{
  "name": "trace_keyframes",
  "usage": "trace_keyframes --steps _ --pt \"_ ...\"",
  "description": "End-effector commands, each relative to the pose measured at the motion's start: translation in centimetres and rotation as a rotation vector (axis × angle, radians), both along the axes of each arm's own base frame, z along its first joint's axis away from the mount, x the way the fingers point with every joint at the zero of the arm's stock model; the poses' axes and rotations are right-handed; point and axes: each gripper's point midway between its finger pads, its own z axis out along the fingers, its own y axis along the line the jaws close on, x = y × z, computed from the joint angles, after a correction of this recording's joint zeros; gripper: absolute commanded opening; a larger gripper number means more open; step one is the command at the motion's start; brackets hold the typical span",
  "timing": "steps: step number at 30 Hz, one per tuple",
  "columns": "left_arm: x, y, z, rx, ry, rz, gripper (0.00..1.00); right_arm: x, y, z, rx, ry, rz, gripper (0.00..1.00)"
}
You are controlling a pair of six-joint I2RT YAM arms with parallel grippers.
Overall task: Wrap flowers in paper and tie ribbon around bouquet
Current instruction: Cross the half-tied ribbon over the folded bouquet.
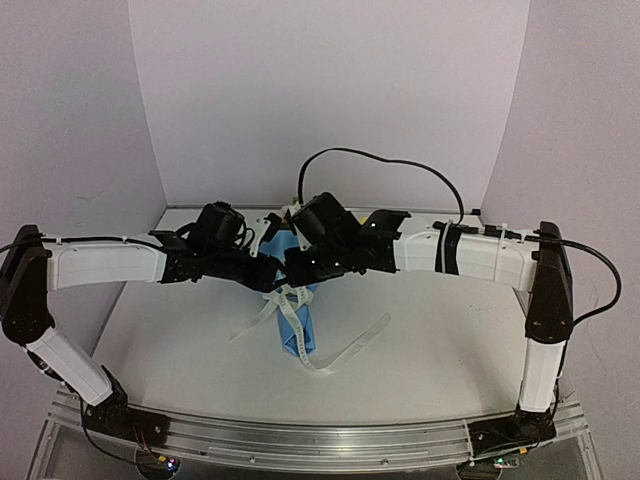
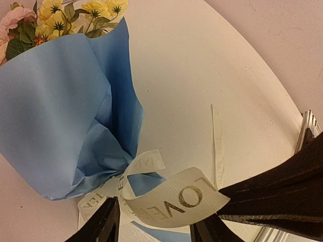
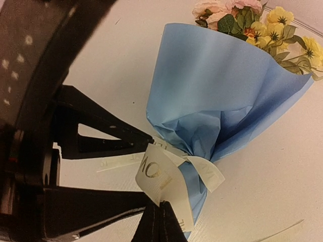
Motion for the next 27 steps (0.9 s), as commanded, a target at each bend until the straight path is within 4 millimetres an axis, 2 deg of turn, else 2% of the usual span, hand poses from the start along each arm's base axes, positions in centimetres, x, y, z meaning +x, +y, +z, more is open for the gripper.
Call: trace_keyframes --steps 1,6,10,16,19,24,27 --pt "0.2 -0.5 2.6 -0.029 -0.059 -0.01 0.51 0.6 0.4 0.9 0.003 -0.035 -0.018 0.0" --pt "0.6 0.1 3.0 -0.031 -0.092 0.031 0.52 0.4 0.9 0.9 0.014 -0.021 0.003 0.0" --pt "1.7 -0.9 2.8 -0.025 -0.094 0.024 0.48 0.3 1.0 1.0 0.02 -0.016 0.007 0.0" --pt "1.8 -1.5 3.2 -0.057 -0.108 0.011 0.41 0.2 1.0 0.8 0.019 -0.01 0.008 0.0" --pt "1.8 -1.5 3.4 -0.067 -0.115 0.017 0.35 0.1 1.1 0.6 0.019 -0.004 0.01 0.0" --pt "2.0 -1.3 2.4 -0.063 -0.09 0.042 0.13 0.1 1.1 0.5 0.019 0.002 0.01 0.01" --pt "1.9 -0.8 2.1 -0.068 -0.086 0.072 0.04 -0.1 0.9 0.4 0.017 0.005 0.01 0.08"
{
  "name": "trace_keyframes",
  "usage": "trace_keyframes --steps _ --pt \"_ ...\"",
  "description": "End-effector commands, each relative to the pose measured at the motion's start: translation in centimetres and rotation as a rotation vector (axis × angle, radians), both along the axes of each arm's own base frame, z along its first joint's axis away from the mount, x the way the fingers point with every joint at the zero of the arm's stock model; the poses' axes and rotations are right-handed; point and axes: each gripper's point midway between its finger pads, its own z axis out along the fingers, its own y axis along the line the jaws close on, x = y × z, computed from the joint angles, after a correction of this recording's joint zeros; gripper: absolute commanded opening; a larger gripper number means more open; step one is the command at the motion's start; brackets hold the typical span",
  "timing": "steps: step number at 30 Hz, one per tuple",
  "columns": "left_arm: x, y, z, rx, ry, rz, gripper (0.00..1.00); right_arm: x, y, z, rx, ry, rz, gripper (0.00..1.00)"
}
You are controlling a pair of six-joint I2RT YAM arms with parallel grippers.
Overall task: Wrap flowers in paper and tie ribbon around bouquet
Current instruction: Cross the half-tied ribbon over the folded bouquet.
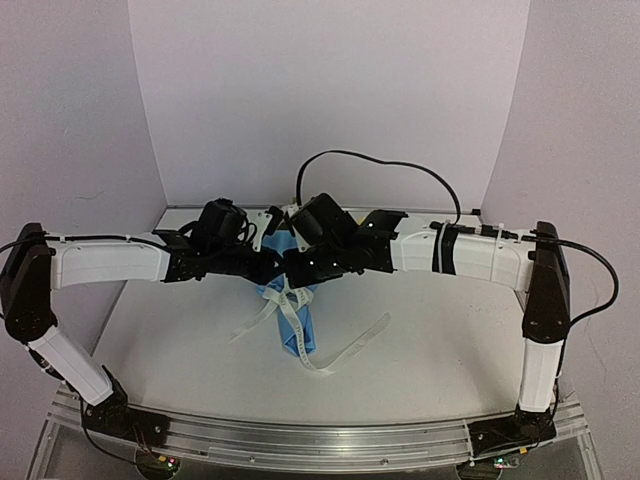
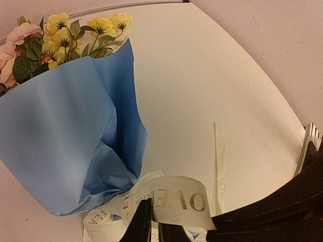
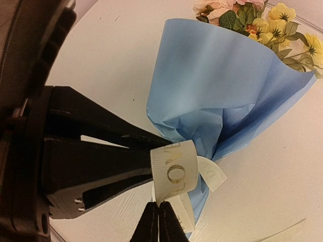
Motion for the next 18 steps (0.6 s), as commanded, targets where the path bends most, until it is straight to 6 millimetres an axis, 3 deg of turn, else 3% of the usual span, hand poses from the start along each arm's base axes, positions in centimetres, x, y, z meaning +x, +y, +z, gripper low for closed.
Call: trace_keyframes --steps 1,8,13,18 --pt "0.5 0.1 1.2 -0.049 -0.04 0.041 0.02 0.0 0.6 0.9 0.025 -0.008 0.004 0.11" --pt "0.1 1.1 1.0 -0.081 -0.044 0.086 0.0 -0.4 -0.1 1.9 0.05 -0.004 -0.005 0.44" --pt "-0.4 1.8 1.5 -0.128 -0.059 0.106 0.0 -0.3 -2.0 2.7 0.085 0.006 -0.05 0.54" --pt "-0.8 2.2 2.2 -0.157 -0.072 0.112 0.0 1.1 -5.0 1.1 0.165 0.087 -0.142 0.6"
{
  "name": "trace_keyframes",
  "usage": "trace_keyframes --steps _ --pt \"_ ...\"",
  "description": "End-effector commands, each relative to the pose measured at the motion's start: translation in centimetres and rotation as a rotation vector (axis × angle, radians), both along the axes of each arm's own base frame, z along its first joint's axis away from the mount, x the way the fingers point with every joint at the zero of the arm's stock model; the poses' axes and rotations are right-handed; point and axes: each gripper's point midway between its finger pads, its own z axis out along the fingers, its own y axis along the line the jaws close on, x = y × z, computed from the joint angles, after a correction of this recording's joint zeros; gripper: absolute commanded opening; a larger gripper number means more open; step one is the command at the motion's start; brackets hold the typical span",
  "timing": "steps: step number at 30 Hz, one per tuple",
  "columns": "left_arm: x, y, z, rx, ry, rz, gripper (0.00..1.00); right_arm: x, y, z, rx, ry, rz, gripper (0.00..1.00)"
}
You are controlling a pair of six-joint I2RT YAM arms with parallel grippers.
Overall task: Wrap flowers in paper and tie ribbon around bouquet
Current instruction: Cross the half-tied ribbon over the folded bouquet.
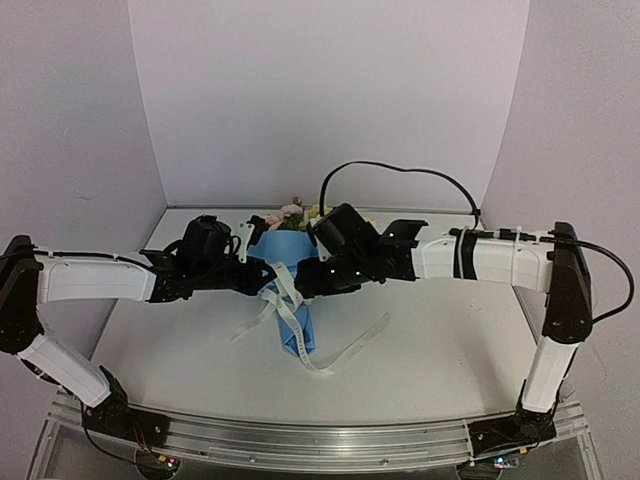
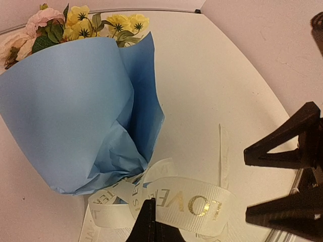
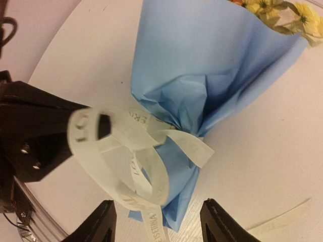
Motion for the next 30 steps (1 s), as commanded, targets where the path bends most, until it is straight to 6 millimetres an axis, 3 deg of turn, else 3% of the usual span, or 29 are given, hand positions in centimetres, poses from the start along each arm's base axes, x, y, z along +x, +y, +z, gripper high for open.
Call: trace_keyframes --steps 1,5,11,14,18,30 --pt "0.1 0.0 3.6 -0.099 -0.085 0.019 0.0 2.2 -2.4 2.3 0.162 0.039 -0.113 0.6" --pt "-0.3 0.6 4.0 -0.117 -0.1 0.027 0.0 3.4 -2.6 1.2 0.202 0.095 -0.128 0.59" --pt "-0.8 0.7 3.6 -0.116 -0.096 0.012 0.0 5.1 0.2 0.4 0.161 0.067 -0.038 0.58" --pt "-1.0 0.7 3.8 -0.128 -0.105 0.005 0.0 6.0 1.3 -0.7 0.162 0.096 -0.013 0.52" --pt "-1.2 0.6 3.7 -0.138 -0.105 -0.008 0.0 6.0 2.7 -1.0 0.199 0.149 0.019 0.48" --pt "-1.6 0.5 3.6 -0.158 -0.105 -0.025 0.0 6.4 3.1 -4.4 0.114 0.136 0.064 0.52"
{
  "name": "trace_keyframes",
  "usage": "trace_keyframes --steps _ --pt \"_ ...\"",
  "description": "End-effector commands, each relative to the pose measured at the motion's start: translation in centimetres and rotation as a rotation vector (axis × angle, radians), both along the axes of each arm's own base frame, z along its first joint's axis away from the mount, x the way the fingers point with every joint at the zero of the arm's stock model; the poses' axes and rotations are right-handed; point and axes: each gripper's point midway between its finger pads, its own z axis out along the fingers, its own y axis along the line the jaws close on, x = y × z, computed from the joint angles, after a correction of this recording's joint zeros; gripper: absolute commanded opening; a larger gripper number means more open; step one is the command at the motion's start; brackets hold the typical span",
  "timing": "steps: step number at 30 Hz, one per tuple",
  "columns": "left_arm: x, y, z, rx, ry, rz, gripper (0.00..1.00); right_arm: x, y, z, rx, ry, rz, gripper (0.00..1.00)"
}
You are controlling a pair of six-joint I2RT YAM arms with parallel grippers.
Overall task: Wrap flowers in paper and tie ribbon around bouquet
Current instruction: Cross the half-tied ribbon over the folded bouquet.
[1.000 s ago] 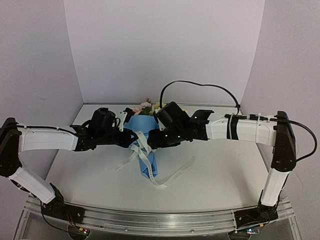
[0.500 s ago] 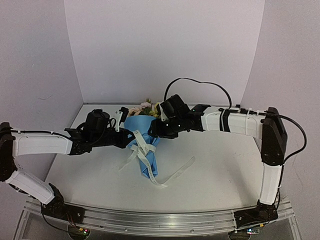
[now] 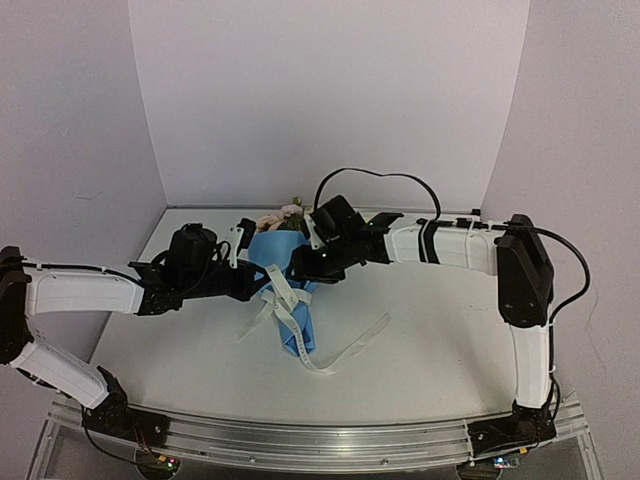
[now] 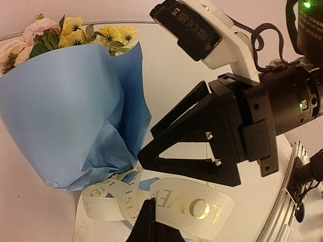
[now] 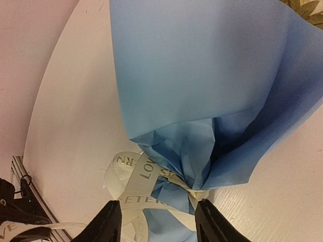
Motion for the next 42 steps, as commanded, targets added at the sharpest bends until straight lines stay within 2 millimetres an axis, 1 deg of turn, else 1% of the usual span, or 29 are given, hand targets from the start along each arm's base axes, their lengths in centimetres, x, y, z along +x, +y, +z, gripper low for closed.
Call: trace_keyframes --steps 1,3,7,11,14,15,19,24,26,28,31,33,35,37,40,42 --pt "0.0 -0.4 2.3 -0.064 -0.06 -0.01 0.0 1.1 1.1 -0.6 -0.017 -0.046 0.046 0.52" --pt "0.1 -0.3 2.3 -0.062 -0.06 -0.007 0.0 1.5 1.6 -0.7 -0.021 -0.063 0.068 0.52" --pt "0.1 -0.3 2.4 -0.064 -0.063 -0.004 0.0 1.8 1.8 -1.6 -0.044 -0.063 0.081 0.51" --pt "0.2 -0.1 2.9 -0.078 -0.072 0.012 0.0 1.7 1.4 -2.3 -0.065 -0.06 0.081 0.51" --pt "0.4 -0.1 3.5 -0.102 -0.073 0.024 0.0 1.7 0.8 -2.2 -0.079 -0.068 0.071 0.5" --pt "0.4 -0.1 3.6 -0.108 -0.071 0.027 0.0 1.7 0.3 -2.3 -0.091 -0.072 0.058 0.51" --pt "0.8 -0.2 3.1 -0.111 -0.045 0.039 0.0 1.9 -1.8 -1.0 -0.1 -0.087 0.009 0.53" --pt "1.2 0.0 2.8 -0.121 -0.031 0.04 0.0 1.8 -4.1 2.5 -0.064 -0.134 -0.05 0.56" --pt "1.3 -0.1 2.8 -0.125 -0.031 0.037 0.0 1.9 -5.0 3.0 -0.054 -0.141 -0.073 0.61" --pt "1.4 -0.2 2.7 -0.125 -0.029 0.03 0.0 1.8 -5.3 3.7 -0.042 -0.148 -0.079 0.66" --pt "1.6 -0.4 2.6 -0.119 -0.024 0.028 0.0 1.1 -5.2 4.4 -0.01 -0.143 -0.056 0.66" --pt "1.6 -0.5 2.7 -0.119 -0.021 0.026 0.0 0.2 -5.2 4.7 0.024 -0.143 -0.027 0.66" --pt "1.7 -0.5 2.7 -0.12 -0.018 0.024 0.0 -1.0 -4.6 5.7 0.081 -0.16 0.027 0.66" --pt "1.8 -0.7 2.6 -0.117 -0.013 0.019 0.0 -2.4 -3.7 6.6 0.108 -0.188 0.094 0.66" --pt "1.9 -0.8 2.6 -0.117 -0.012 0.015 0.0 -4.6 -1.8 6.8 0.115 -0.21 0.193 0.65" --pt "2.0 -0.9 2.6 -0.116 -0.011 0.012 0.0 -5.2 -0.8 6.9 0.116 -0.218 0.218 0.65"
